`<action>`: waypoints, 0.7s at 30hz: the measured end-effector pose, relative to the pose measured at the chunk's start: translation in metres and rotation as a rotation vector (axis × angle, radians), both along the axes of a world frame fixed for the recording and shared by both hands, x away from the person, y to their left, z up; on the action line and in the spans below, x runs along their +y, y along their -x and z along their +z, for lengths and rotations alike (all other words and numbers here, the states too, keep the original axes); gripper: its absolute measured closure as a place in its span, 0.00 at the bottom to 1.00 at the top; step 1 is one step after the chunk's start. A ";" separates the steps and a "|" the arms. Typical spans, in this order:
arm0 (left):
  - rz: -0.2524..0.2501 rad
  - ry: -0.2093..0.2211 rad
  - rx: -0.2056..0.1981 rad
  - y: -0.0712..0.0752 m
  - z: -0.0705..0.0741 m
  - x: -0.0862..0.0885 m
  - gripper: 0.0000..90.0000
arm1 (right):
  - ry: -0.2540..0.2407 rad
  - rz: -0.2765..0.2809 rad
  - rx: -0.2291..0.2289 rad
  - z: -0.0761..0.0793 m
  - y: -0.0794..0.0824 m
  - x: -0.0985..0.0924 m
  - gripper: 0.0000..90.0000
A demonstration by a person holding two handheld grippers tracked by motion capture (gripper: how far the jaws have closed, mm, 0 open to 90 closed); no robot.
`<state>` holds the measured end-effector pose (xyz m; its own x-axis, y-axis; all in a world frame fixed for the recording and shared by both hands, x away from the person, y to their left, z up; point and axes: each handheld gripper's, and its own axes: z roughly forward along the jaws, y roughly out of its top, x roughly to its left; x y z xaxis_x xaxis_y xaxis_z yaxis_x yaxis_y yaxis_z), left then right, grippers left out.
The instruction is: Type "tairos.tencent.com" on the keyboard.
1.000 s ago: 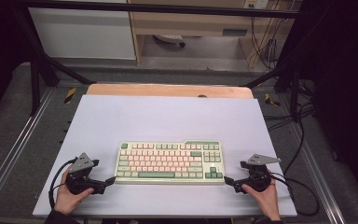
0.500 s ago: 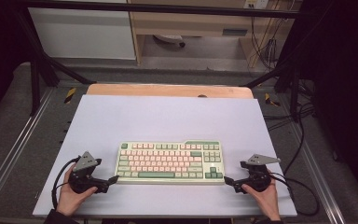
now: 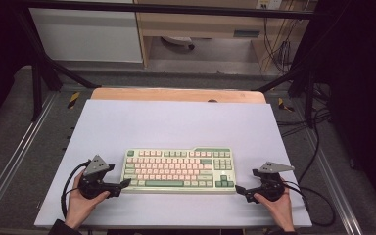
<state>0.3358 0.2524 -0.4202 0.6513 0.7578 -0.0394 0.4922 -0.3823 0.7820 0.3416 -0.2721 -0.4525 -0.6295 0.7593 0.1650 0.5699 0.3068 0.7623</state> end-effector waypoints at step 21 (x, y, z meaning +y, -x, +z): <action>-0.022 -0.025 0.003 -0.015 0.016 -0.037 0.61 | 0.000 -0.003 0.001 -0.001 0.000 0.001 0.00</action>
